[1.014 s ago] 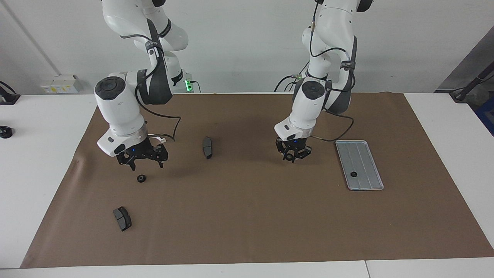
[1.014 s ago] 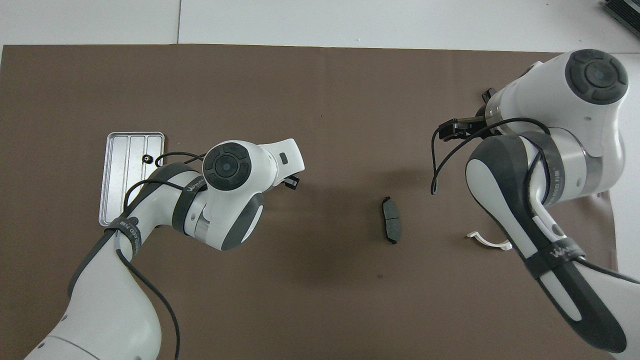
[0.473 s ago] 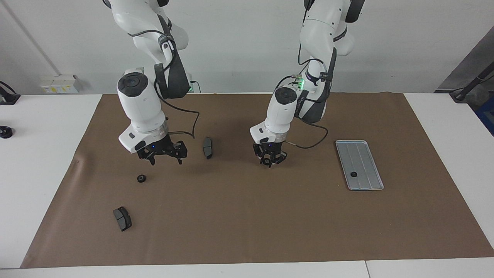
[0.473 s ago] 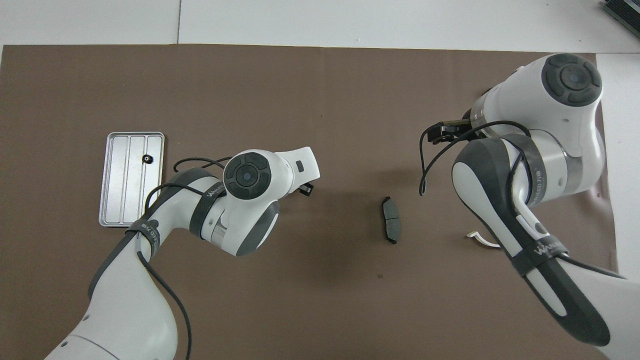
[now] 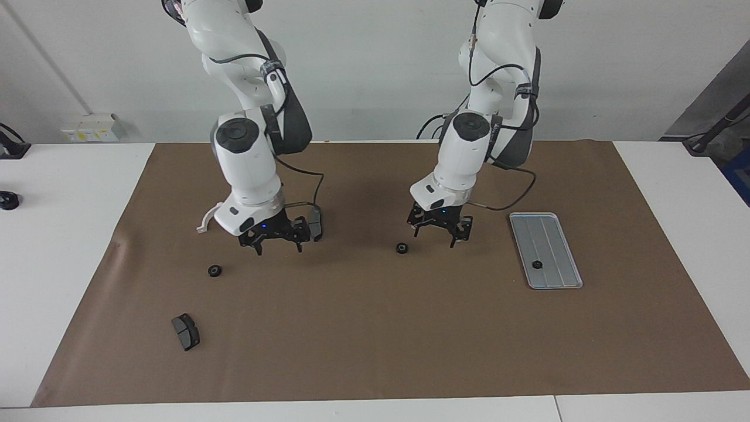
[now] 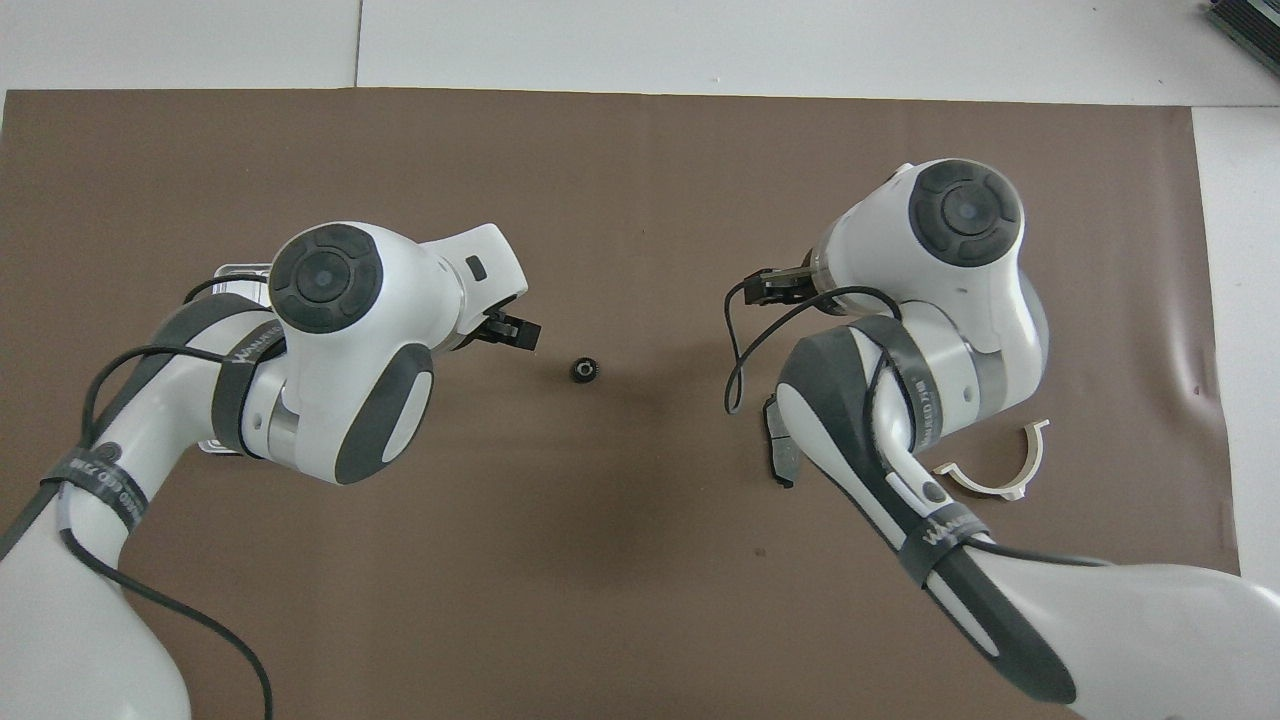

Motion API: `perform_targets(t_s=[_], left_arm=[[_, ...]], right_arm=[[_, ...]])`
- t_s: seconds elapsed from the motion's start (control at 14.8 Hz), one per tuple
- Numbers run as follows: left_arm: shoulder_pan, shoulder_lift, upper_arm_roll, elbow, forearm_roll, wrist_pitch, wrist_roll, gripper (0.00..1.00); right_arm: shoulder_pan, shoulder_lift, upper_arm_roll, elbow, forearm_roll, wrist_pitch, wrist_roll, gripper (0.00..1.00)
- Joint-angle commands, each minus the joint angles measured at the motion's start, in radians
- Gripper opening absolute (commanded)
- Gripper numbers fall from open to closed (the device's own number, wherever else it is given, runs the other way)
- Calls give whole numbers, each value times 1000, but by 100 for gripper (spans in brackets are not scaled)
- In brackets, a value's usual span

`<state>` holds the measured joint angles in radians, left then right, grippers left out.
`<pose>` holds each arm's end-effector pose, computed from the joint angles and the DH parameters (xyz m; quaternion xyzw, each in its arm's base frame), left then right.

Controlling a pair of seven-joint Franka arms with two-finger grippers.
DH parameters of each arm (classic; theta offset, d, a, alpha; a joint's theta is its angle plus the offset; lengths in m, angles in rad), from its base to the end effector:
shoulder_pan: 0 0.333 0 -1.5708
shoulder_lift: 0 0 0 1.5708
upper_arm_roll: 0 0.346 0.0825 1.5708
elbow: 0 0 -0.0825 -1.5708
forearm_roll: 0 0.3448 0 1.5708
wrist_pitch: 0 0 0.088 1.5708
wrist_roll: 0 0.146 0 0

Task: Place bearing gear from tray to pile
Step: 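Grasp the second gear with the right gripper while the left gripper returns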

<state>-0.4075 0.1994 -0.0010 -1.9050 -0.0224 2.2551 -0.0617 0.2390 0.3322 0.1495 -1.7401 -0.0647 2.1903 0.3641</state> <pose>0.5475 -0.2384 0.4203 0.9833 -0.1657 0.0710 0.0266 0.5946 0.2292 0.4072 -0.9978 -0.0238 -0.0580 0.0192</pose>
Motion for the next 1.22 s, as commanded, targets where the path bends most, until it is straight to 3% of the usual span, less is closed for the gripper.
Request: perform_targets(t_s=[0.0,0.2,0.41,0.68,0.88,1.08,1.15], left_arm=[[71,-47,-5,-20,-2,-67,3,100],[169,-52,-5,-22,-2,-103,11,100],[237,-55,-4,-37,-2,-101,10,100],[323,-61,-5,-143,-1,74,14,100],[354,-6,-5,-146,-1,139,32,100],[377,58,-5,-146,-1,219,72,100],[377,74,-5,-146,-1,234,76,100]], right_arm=[[87,49,2,42,-6,25,105,100],[210,203,-2,196,-30,26,278,100],[275,270,1,231,-79,78,332,100],[312,294,1,214,-101,132,341,100],[318,289,-1,151,-128,170,341,99],[315,278,-1,107,-136,204,340,83],[318,274,1,105,-138,197,338,82]])
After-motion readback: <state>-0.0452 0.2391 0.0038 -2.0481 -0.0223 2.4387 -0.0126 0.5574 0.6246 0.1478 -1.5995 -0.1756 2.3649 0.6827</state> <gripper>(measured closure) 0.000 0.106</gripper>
